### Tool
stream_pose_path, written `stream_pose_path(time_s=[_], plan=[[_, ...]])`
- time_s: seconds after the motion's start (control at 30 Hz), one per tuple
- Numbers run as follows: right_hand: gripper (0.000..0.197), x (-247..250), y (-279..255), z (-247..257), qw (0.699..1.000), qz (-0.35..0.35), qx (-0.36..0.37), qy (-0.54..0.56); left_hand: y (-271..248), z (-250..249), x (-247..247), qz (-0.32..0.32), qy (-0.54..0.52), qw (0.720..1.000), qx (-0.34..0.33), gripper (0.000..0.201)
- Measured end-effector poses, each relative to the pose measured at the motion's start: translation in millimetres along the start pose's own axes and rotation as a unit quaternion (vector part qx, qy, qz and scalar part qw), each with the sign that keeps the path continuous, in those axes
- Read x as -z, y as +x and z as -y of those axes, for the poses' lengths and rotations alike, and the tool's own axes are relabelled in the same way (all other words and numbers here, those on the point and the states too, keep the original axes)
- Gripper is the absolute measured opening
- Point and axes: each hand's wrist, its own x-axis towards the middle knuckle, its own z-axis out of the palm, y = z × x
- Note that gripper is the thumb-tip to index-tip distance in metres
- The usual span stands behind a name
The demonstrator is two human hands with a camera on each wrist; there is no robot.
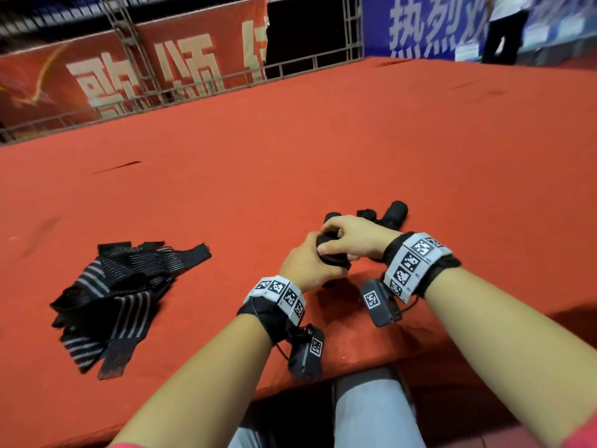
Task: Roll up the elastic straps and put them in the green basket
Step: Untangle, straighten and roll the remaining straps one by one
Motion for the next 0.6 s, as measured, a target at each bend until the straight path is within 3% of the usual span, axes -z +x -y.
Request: stream_pose_path(time_s=[0.23, 0.6], plan=[[0.02, 51.6, 38.4, -34.4, 0.997, -0.064, -0.028, -0.016, 54.4, -4.7, -21.6, -0.008, -0.086, 0.996, 0.027, 0.074], [0.019, 68.5, 76.2, -59.8, 0.989, -0.087, -0.035, -0.117, 92.3, -6.1, -42.4, 0.039, -0.089, 0.995, 0.01, 0.08]])
